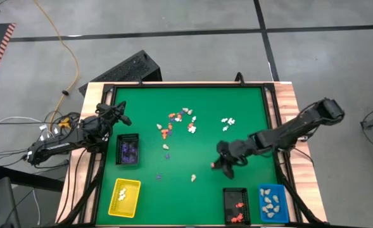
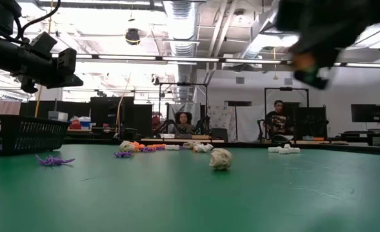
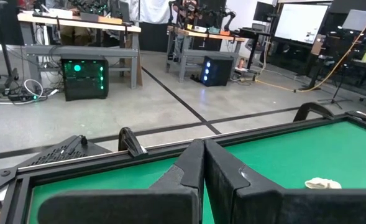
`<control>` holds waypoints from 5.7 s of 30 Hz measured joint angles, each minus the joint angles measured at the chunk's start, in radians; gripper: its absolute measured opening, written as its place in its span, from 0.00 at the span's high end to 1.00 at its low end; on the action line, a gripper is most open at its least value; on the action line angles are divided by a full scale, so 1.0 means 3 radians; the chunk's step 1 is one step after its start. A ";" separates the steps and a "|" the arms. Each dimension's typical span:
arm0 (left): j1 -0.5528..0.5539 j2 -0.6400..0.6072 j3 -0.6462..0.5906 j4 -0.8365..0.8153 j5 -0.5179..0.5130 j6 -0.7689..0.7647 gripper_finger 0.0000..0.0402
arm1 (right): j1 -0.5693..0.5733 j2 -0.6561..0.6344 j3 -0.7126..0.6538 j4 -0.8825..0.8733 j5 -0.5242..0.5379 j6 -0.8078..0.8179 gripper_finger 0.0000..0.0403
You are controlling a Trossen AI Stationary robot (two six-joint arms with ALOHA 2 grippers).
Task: Sort Halloween decoration
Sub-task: Put the orange skeleton toy into the bottom black basket, then put the white skull toy into the blue basket
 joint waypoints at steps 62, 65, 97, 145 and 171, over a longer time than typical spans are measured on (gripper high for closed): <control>0.0000 0.0000 0.0000 -0.0001 -0.0003 0.0003 1.00 | 0.1229 0.1064 0.1506 -0.2337 -0.0428 0.1692 0.70; -0.0001 0.0000 0.0000 0.0000 -0.0003 0.0003 1.00 | 0.1208 0.1065 0.1506 -0.2349 -0.0446 0.1676 0.64; 0.0000 -0.0001 0.0000 -0.0001 -0.0024 -0.0003 1.00 | 0.0070 0.1606 0.1503 -0.0735 0.0624 -0.2676 0.55; 0.0000 0.0000 0.0000 -0.0001 -0.0028 0.0012 1.00 | -0.0125 0.2330 0.1504 -0.0259 -0.0131 -0.3284 0.69; 0.0000 0.0000 -0.0001 -0.0001 -0.0027 0.0000 1.00 | -0.0156 0.2348 0.1897 -0.0917 -0.0087 -0.2965 0.99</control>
